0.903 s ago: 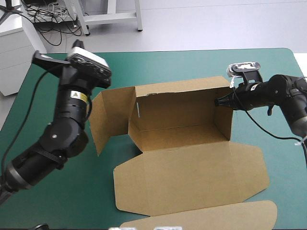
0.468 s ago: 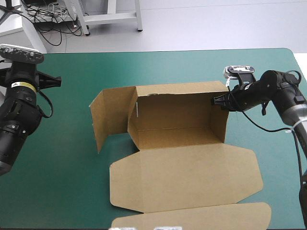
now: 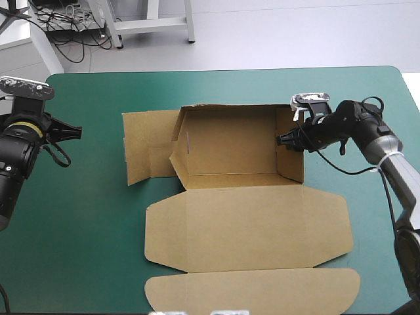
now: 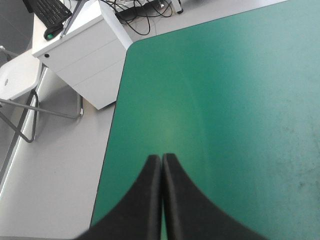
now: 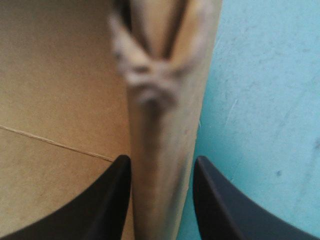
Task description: Fold the box
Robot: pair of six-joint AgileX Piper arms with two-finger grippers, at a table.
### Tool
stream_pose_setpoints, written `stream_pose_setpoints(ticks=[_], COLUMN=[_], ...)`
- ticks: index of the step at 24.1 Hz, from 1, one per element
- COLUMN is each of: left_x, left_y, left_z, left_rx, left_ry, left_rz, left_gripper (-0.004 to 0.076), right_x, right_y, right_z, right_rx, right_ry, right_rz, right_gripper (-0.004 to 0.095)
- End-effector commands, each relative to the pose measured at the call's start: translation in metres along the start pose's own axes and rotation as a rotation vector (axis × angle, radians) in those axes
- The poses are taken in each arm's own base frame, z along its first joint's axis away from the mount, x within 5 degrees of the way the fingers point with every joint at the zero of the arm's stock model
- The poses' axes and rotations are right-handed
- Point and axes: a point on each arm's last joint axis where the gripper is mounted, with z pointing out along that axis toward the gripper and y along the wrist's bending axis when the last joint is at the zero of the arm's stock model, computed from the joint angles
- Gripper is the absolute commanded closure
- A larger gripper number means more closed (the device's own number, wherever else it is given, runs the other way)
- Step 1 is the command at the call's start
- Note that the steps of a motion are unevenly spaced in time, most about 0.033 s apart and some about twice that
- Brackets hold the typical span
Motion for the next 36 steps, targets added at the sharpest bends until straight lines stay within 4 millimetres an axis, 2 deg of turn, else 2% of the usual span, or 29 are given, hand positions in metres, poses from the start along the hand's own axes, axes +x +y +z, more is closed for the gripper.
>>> stream_pose_setpoints(ticks=[1,4,5,9,12,15,17,21,29,32,36], left_x=[-0.011,-0.008,-0.007,-0.001,0.006,0.016,0.023,0.033,0.037,0.037,0.036], left_y=[0.004,-0.001,-0.004,-0.013,-0.010,0.010,0.021,0.031,0.030,0.030,0.030], left_z=[-0.010,-0.004,0.001,0.025,0.042,0.051,0.051,0.049,0.048,0.048,0.048], left_rx=[-0.003,0.031,0.055,0.085,0.103,0.125,0.163,0.212,0.232,0.232,0.226], left_ry=[-0.062,-0.031,-0.017,0.065,0.123,0.174,0.217,0.287,0.337,0.337,0.319], left_rz=[0.007,0.006,0.001,-0.002,-0.064,-0.177,-0.213,-0.260,-0.261,-0.261,-0.258], left_gripper=[0.0734,0.0734,0.0734,0.0733,0.0733,0.0733,0.0733,0.0734,0.0734,0.0734,0.0734], right_x=[-0.022,-0.040,-0.051,-0.059,-0.058,-0.058,-0.062,-0.072,-0.077,-0.075,-0.073], right_y=[0.005,0.009,0.011,0.013,0.014,0.019,0.016,0.010,-0.005,-0.012,-0.014], right_z=[-0.035,-0.064,-0.087,-0.132,-0.148,-0.148,-0.138,-0.094,-0.009,0.016,0.037], right_rx=[0.039,0.070,0.094,0.193,0.218,0.169,0.165,0.114,0.041,0.043,0.011], right_ry=[-0.133,-0.170,-0.202,-0.180,-0.165,-0.173,-0.171,-0.099,0.049,0.092,0.122], right_rz=[-0.075,-0.090,-0.026,-0.010,-0.002,0.012,0.016,0.052,0.070,0.071,0.097], right_gripper=[0.0441,0.0436,0.0430,0.0339,0.0340,0.0341,0.0342,0.0342,0.0342,0.0342,0.0342])
